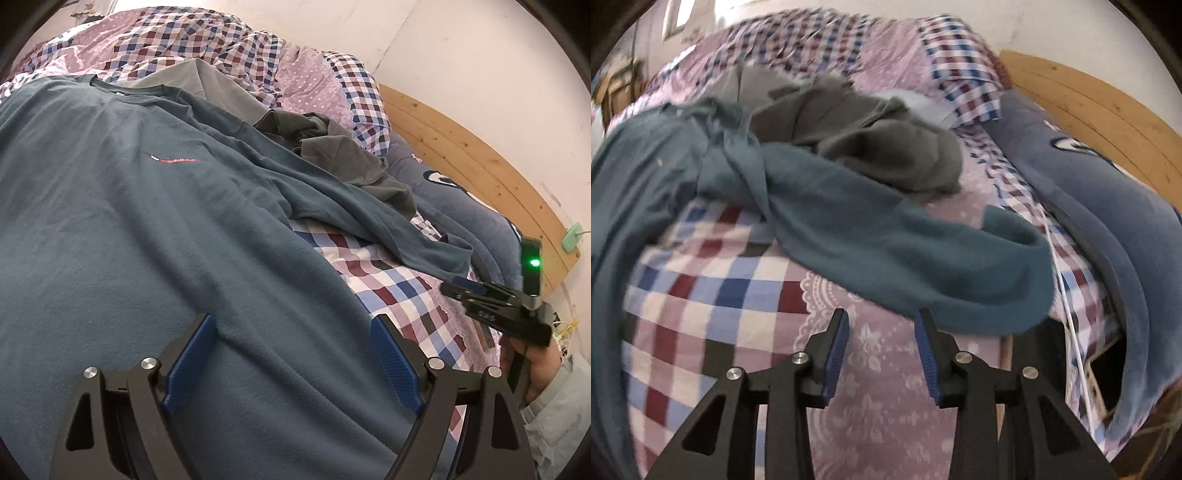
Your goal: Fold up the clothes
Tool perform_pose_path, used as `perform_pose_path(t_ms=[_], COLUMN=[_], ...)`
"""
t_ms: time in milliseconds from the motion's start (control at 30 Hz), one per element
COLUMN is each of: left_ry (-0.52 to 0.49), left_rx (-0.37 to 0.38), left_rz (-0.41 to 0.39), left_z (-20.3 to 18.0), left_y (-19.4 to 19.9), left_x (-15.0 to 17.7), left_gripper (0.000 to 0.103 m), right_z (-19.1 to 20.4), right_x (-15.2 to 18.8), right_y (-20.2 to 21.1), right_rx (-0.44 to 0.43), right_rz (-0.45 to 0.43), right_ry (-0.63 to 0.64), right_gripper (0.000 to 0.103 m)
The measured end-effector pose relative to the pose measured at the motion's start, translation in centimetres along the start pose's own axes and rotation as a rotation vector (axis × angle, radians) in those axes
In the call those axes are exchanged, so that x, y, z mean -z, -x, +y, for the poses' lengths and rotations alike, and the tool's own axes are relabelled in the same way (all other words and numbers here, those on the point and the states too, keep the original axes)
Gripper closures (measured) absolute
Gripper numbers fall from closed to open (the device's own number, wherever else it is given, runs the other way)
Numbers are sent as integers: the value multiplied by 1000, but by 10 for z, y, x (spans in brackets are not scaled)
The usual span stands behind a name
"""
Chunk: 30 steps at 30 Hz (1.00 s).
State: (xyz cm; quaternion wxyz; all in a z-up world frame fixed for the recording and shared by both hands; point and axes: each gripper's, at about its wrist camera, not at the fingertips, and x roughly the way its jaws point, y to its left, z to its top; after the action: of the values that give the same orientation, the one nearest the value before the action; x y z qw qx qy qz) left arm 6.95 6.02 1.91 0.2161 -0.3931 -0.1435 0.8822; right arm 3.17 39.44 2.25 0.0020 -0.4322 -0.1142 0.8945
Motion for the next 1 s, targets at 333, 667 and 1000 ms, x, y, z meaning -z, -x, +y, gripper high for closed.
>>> perform_pose_path(t_ms=[333, 667, 1000], left_ry=[-9, -5, -12], left_rx=[-8, -5, -5], left_rz=[-5, -5, -9], left_z=[-1, -1, 0], left_y=[0, 0, -1], left_x=[1, 1, 1], left_gripper=[14, 14, 14], right_z=[4, -19, -86], right_x=[-22, -46, -28], right_y=[-24, 60, -7], right_rx=[38, -113, -105], right_rz=[-15, -176, -52], right_ry=[13, -193, -589], right_gripper=[101, 102, 73])
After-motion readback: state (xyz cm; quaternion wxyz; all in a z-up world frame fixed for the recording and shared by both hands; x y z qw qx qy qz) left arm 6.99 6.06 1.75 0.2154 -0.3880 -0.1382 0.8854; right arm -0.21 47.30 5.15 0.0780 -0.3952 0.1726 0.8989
